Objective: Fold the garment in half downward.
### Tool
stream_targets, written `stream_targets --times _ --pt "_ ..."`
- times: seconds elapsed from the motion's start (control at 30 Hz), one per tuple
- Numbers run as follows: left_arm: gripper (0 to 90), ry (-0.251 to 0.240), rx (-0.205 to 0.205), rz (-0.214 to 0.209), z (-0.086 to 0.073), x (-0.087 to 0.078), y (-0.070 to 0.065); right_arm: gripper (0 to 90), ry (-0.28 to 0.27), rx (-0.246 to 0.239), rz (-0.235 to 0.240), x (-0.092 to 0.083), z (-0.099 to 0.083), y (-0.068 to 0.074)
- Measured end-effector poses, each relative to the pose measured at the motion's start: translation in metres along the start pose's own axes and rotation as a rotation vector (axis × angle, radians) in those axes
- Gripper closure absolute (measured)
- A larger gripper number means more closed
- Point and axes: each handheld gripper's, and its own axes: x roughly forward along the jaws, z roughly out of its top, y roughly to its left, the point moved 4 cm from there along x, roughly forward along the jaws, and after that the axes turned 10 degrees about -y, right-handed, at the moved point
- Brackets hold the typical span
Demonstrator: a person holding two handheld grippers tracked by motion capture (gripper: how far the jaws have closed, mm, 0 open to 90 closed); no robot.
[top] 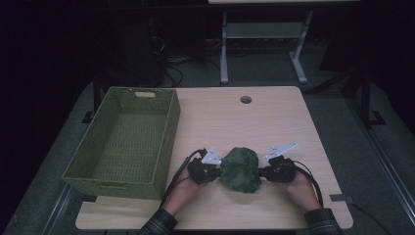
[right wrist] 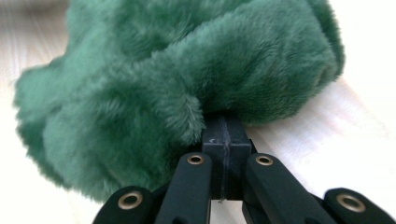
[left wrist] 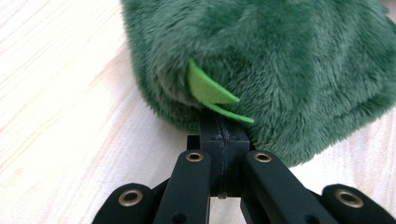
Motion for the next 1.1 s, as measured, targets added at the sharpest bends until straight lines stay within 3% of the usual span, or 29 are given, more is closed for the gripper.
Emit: stream_targets --times 0.13,0.23,0.4,0.6,0.8,0.97,1.1 --pt "89.6 -0.002 -0.01 -0.009 -0.003 -0.004 0.004 89.9 -0.037 -0.016 -0.033 -0.007 0.0 0.004" --pt "85.8 -0.008 -0.019 -0.005 -0.003 -0.01 0.006 83.4 -0.079 -0.007 -0.085 -0.018 -0.001 0.002" --pt "75.9 -0.015 -0.021 0.003 -0.002 -0.021 0.005 61.8 -0.158 0.042 -0.182 -0.041 -0.015 -0.008" --pt "56.8 -0.009 -0.015 0.012 0.0 -0.028 -0.001 36.6 -0.15 0.062 -0.287 -0.055 -0.038 -0.018" --pt "37.9 0.004 -0.009 -0.005 0.005 -0.033 -0.001 21.7 -0.074 0.076 -0.361 -0.053 -0.056 -0.025" --pt "32.7 -0.012 -0.006 -0.017 0.012 -0.038 -0.001 13.4 -0.102 0.072 -0.366 -0.05 -0.058 -0.027" --pt "28.2 -0.008 0.001 -0.016 0.016 -0.039 0.001 13.3 -0.098 0.077 -0.367 -0.05 -0.058 -0.027"
